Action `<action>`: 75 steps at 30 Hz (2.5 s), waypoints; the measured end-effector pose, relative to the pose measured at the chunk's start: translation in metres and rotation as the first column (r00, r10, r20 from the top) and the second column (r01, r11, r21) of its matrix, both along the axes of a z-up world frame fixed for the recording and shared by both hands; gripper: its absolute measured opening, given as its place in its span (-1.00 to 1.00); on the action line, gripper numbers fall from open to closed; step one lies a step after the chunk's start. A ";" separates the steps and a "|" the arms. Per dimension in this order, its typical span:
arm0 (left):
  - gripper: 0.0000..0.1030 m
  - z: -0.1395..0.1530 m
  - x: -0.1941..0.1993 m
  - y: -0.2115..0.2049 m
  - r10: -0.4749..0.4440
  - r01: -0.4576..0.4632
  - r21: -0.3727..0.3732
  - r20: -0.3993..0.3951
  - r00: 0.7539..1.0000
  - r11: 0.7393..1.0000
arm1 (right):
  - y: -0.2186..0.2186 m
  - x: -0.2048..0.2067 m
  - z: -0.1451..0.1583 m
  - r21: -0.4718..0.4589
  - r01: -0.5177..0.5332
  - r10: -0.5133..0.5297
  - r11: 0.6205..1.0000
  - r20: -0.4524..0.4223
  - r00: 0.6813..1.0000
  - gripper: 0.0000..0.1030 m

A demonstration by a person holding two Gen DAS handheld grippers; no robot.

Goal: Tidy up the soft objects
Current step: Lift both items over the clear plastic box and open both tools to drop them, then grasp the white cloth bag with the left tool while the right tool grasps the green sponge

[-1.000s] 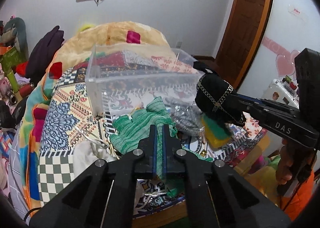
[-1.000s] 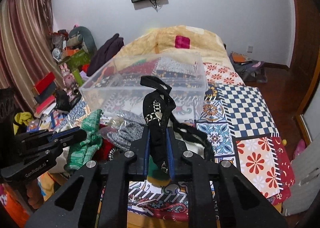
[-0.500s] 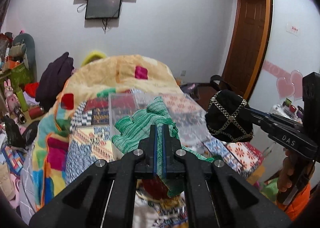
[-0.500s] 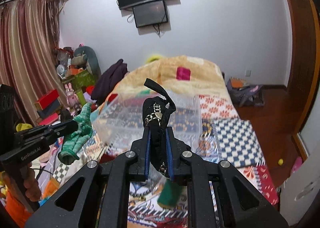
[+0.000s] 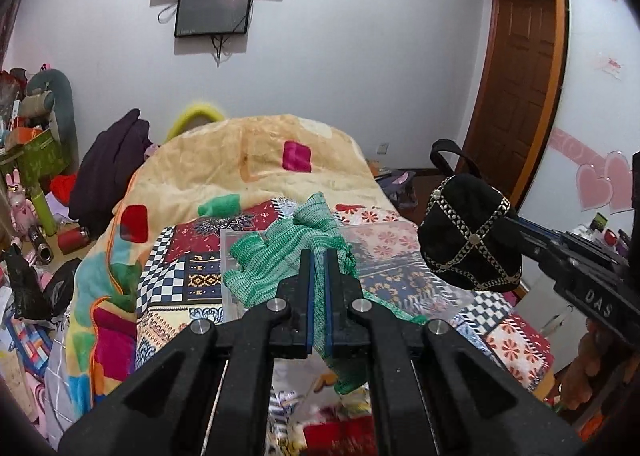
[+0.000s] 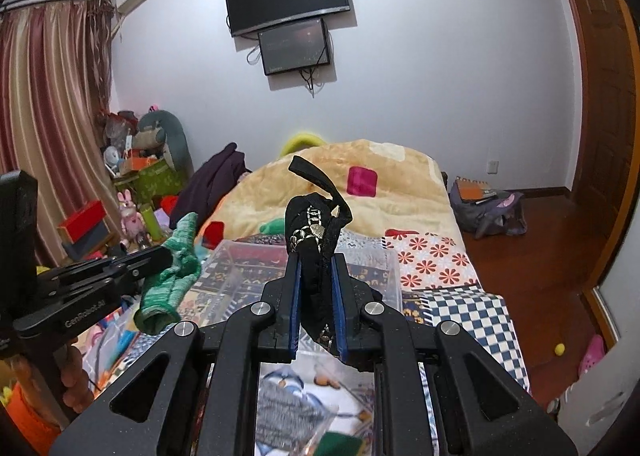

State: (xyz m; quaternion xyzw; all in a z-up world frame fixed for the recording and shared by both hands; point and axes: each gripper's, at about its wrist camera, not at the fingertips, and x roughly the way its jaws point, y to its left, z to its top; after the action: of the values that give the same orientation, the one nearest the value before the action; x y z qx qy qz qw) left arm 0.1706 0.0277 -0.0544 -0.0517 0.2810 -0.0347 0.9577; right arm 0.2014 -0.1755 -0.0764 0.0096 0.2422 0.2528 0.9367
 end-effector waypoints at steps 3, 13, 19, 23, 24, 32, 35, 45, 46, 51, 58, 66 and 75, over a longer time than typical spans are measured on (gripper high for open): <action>-0.94 -0.009 0.021 -0.002 0.011 -0.011 0.028 -0.029 1.000 1.000 | 0.014 0.008 -0.009 -0.039 0.002 -0.003 0.999 -0.020 1.000 -0.76; -0.94 -0.058 0.068 -0.011 0.016 0.002 0.086 -0.208 0.978 0.996 | 0.044 0.041 -0.047 -0.170 -0.023 0.001 0.985 -0.132 0.991 -0.75; -0.93 -0.073 0.069 -0.015 0.005 0.020 0.092 -0.261 0.965 0.996 | 0.045 0.048 -0.059 -0.188 -0.073 0.032 0.980 -0.214 0.976 -0.69; -0.81 -0.071 0.063 -0.013 -0.018 0.035 0.057 -0.274 0.962 0.998 | 0.043 0.050 -0.058 -0.159 -0.095 0.052 0.983 -0.259 0.965 -0.65; -0.75 -0.068 0.060 -0.012 -0.022 0.036 0.049 -0.270 0.963 0.998 | 0.041 0.049 -0.057 -0.152 -0.100 0.057 0.983 -0.266 0.962 -0.63; 0.03 -0.024 0.014 0.002 -0.011 0.013 0.013 -0.128 0.992 1.000 | 0.021 0.019 -0.028 -0.094 -0.081 0.066 0.992 -0.161 0.985 0.19; 0.31 -0.010 -0.006 0.006 0.000 0.001 0.011 -0.082 0.997 1.000 | 0.009 0.006 -0.018 -0.057 -0.064 0.056 0.996 -0.130 0.990 0.45; 0.91 -0.013 -0.070 0.011 0.049 -0.045 0.071 -0.051 0.998 0.996 | -0.012 -0.025 -0.027 -0.068 -0.012 0.004 0.998 -0.126 0.992 0.77; 0.92 -0.017 -0.075 0.011 0.050 -0.045 0.077 -0.058 0.997 0.996 | -0.013 -0.028 -0.032 -0.082 -0.013 0.002 0.997 -0.133 0.991 0.77; 0.92 -0.050 -0.093 0.017 0.061 -0.053 0.062 -0.137 0.989 0.997 | -0.021 -0.037 -0.060 -0.115 -0.014 -0.010 0.993 -0.200 0.980 0.77; 0.92 -0.090 -0.105 0.024 0.090 -0.077 0.065 -0.232 0.969 0.995 | -0.028 -0.040 -0.088 -0.129 -0.026 -0.012 0.991 -0.288 0.957 0.77; 0.79 -0.120 -0.117 0.034 0.110 -0.106 0.031 -0.292 0.950 0.994 | -0.028 -0.044 -0.114 -0.138 -0.056 -0.001 0.989 -0.385 0.923 0.10; -0.36 -0.119 -0.118 0.026 0.074 -0.065 0.040 -0.283 0.956 0.997 | -0.030 -0.052 -0.106 -0.128 -0.052 0.004 0.990 -0.346 0.938 -0.37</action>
State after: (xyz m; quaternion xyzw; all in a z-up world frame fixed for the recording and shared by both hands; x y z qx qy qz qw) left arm 0.0521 0.0532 -0.1733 -0.0515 0.4141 0.0109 0.9087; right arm 0.1498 -0.2058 -0.1827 -0.0133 0.4194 0.2436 0.8744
